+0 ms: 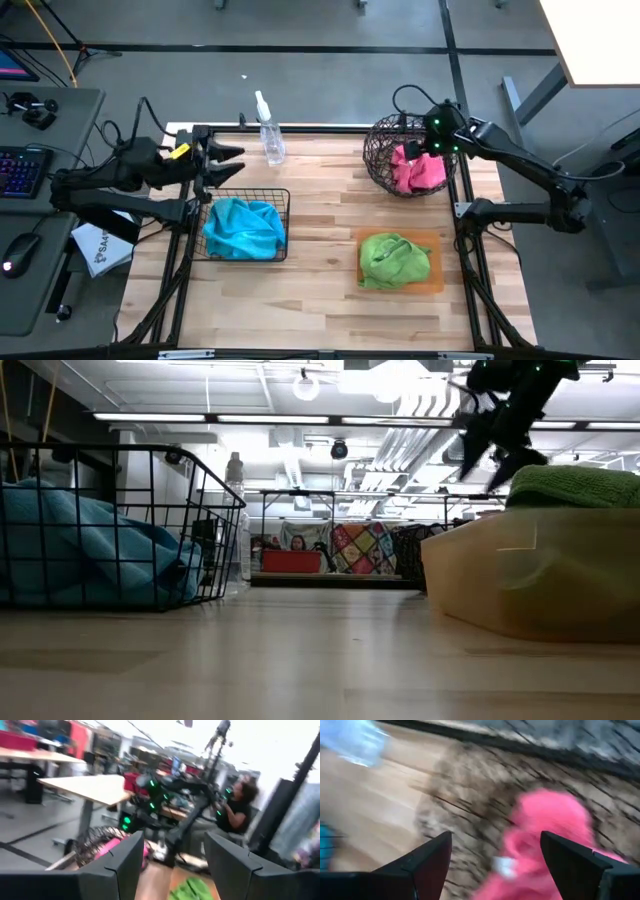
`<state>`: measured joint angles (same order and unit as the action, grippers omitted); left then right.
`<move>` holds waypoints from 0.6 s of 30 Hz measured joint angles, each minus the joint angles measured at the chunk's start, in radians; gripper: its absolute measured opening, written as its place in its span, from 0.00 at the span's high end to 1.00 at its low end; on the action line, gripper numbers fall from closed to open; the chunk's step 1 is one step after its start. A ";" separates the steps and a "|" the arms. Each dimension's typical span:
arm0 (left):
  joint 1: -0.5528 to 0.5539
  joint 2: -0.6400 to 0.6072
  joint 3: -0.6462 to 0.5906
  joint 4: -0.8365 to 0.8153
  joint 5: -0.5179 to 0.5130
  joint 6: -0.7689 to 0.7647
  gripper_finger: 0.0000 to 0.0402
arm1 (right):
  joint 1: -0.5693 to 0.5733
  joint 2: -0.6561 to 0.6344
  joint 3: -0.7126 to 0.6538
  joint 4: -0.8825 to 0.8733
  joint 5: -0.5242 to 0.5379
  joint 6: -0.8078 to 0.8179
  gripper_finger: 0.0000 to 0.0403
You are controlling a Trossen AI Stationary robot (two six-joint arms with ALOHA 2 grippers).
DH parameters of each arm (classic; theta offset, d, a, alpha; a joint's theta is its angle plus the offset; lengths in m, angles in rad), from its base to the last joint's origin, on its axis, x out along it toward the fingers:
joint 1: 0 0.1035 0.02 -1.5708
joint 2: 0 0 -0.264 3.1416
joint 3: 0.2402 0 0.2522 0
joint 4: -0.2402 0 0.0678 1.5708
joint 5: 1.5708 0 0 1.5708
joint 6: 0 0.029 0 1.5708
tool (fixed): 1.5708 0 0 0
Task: Sort microfiber towel by color & place in baskets
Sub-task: Return to Home Position
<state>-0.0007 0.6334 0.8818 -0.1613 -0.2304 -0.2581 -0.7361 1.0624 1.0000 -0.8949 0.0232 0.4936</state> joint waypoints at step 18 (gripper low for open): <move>-0.066 -0.342 -0.594 0.319 -0.079 -0.039 0.93 | 0.443 -0.120 0.000 0.310 0.170 0.018 0.93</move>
<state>-0.0666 0.2914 0.2877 0.1574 -0.3097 -0.2972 -0.2936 0.9420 1.0000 -0.5854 0.1932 0.5113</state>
